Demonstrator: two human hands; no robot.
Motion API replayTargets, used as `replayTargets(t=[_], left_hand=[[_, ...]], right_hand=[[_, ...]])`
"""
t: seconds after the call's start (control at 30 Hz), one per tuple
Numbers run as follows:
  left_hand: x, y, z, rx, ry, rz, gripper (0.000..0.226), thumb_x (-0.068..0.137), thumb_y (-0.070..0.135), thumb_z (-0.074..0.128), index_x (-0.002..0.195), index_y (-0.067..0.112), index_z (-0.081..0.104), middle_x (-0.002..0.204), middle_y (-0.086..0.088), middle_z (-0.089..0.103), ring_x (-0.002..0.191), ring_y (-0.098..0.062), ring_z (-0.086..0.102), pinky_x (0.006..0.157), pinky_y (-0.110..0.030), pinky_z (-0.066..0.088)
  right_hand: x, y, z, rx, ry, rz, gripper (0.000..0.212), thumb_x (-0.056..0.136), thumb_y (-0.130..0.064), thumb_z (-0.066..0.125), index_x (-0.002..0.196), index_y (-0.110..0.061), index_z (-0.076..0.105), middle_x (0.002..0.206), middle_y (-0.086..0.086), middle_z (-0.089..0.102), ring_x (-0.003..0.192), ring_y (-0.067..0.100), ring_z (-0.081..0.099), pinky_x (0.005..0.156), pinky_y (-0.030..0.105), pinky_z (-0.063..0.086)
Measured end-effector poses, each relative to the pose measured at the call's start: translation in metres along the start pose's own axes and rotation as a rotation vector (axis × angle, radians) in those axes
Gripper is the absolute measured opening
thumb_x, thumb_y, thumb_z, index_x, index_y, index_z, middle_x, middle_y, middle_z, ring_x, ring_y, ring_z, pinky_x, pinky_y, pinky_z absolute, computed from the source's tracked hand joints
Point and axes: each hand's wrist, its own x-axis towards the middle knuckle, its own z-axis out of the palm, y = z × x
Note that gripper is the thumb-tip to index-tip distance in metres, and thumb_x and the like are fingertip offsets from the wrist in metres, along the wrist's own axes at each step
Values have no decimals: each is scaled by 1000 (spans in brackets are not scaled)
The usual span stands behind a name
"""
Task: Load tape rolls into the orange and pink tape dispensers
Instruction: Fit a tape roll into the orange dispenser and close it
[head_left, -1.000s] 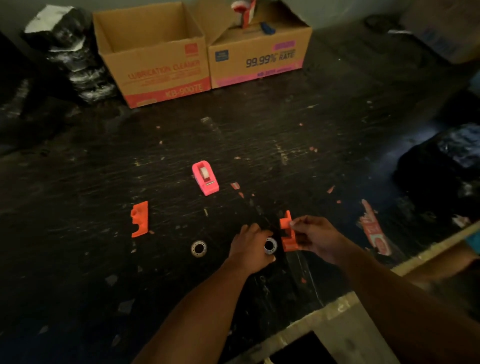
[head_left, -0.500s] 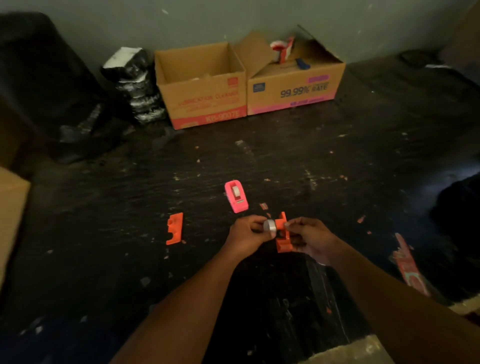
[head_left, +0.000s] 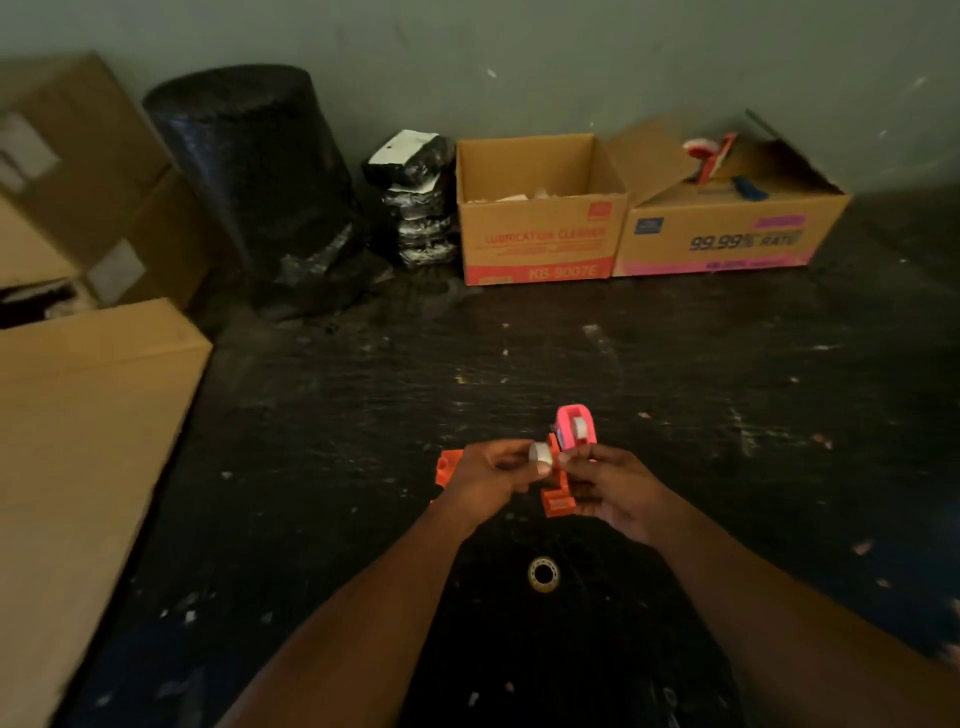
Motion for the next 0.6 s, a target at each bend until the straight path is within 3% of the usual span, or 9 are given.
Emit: replayTargets(t=[0.07,0.2,0.3,0.43,0.5,0.6], left_hand=[[10,-1,-6,-17,2,-2,38,90,14,74,127,19,69,99,8,74,69,8,68,55,-7,50],[32,-3,-14,-63,19,-28,38,90,11,73,127,20,68,96,10,73,67,10,68,64,-10,56],[47,-7,-17,-65,8,-39,44,87,15,77,130,23,66,101,15,73,82,9,66,69,-11,53],[73,-22,-24,-54,101,-101,60,81,31,82,137,22,61,126,3,71,107,-7,65,96,-30,53],[81,-36,-31,91,240,-142,60,80,43,81,134,24,63,128,2,70,114,-13,65,104,-36,51],[78,-58,-46,536,347,-203,63,81,49,76,137,27,58,140,-5,56,129,-25,54,106,-43,49]], right_hand=[[9,-3,9,16,-14,-3,22,96,-10,61,116,0,65,108,21,70,100,33,67,91,52,56],[31,-9,15,33,14,16,26,97,-12,59,120,1,64,118,21,71,113,37,67,96,53,55],[52,-11,16,25,38,47,25,96,-11,60,118,0,65,120,24,70,110,37,69,89,50,58],[74,-14,16,18,60,85,28,97,-9,58,123,1,63,120,23,71,113,36,68,85,47,58],[82,-14,15,7,64,97,28,97,-9,58,123,0,63,117,20,72,107,33,70,88,47,57],[93,-8,14,-7,80,117,21,96,-9,59,116,-3,66,117,19,71,93,25,70,86,46,56]])
